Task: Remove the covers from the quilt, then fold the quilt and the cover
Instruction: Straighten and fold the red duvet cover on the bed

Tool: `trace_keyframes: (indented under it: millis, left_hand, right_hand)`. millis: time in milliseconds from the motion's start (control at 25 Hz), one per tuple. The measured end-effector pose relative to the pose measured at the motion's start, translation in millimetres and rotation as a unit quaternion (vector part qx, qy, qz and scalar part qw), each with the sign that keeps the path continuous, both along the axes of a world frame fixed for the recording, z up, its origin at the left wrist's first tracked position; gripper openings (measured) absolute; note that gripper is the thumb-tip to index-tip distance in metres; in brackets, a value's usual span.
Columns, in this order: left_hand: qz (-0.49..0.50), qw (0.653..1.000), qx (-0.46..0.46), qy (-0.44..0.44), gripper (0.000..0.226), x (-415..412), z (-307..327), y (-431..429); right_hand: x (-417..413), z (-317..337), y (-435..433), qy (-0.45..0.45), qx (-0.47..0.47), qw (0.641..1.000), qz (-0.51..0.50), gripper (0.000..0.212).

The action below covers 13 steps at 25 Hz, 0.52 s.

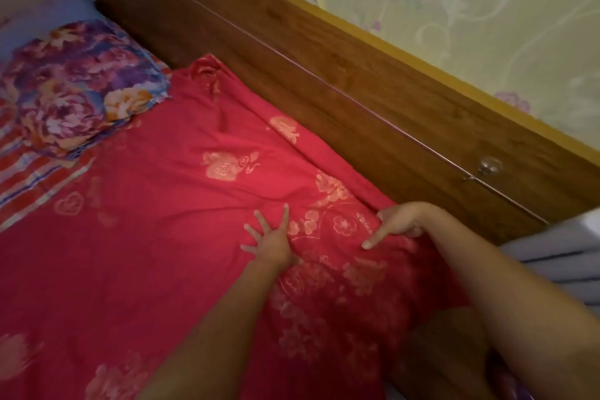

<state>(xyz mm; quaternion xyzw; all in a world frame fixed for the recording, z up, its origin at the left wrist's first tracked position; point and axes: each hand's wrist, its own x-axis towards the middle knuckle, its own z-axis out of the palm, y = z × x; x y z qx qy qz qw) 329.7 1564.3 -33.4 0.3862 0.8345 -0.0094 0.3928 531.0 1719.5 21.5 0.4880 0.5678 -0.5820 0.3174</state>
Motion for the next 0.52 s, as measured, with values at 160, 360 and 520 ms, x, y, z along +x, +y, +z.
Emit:
trace_keyframes:
  millis: [160,360,520]
  left_hand:
    - [-0.057,0.996,0.062,0.025,0.123,13.4,12.2,10.1]
    - [-0.135,0.984,0.115,0.025,0.124,59.3,9.7,33.9]
    - [-0.167,0.985,0.031,0.026,0.126,56.8,6.9,59.1]
  right_hand:
    - [37.7,-4.9,-19.1,0.107,0.269,0.938,-0.192,0.019]
    - [43.2,-18.7,-57.5,-0.003,0.603,0.798,0.000,0.012]
    - [31.0,-26.0,-45.9,0.027,0.530,0.848,-0.014,0.040]
